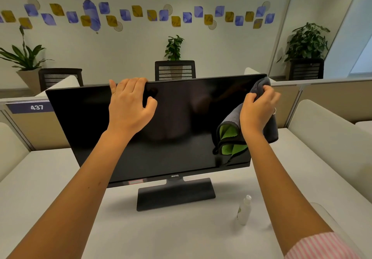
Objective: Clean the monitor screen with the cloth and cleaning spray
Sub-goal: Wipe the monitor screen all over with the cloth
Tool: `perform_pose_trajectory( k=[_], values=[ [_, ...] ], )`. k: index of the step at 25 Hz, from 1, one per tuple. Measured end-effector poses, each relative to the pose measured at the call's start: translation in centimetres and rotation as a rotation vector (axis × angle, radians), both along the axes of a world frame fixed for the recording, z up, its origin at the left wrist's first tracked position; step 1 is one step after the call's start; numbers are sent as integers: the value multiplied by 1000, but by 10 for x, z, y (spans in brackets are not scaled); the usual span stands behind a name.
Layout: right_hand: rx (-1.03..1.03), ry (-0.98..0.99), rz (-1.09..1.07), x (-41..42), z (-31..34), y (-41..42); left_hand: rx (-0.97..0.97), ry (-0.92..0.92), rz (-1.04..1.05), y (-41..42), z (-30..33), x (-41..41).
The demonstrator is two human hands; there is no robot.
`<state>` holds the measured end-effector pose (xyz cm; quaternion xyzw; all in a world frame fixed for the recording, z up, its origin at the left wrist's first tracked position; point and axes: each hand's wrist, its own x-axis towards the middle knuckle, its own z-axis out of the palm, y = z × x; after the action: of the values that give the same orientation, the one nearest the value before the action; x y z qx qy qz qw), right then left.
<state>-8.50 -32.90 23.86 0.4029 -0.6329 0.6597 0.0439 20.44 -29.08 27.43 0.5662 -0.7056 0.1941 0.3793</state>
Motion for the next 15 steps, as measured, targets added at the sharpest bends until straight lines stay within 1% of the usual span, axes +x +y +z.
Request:
perform_pose_trajectory(
  k=[4,7,9,12,15],
  values=[
    [208,-170,-27,2,-40,13,11,16,2,1,1,0],
    [372,-331,-8,7,-74,24,26,11,-4,4,3,1],
    [485,-398,-4,12,-94,30,42,11,-12,5,4,2],
    [567,-429,44,24,-110,37,73,4,-14,8,7,3],
    [611,-398,92,42,-115,43,118,-11,-6,12,9,3]
  ],
)
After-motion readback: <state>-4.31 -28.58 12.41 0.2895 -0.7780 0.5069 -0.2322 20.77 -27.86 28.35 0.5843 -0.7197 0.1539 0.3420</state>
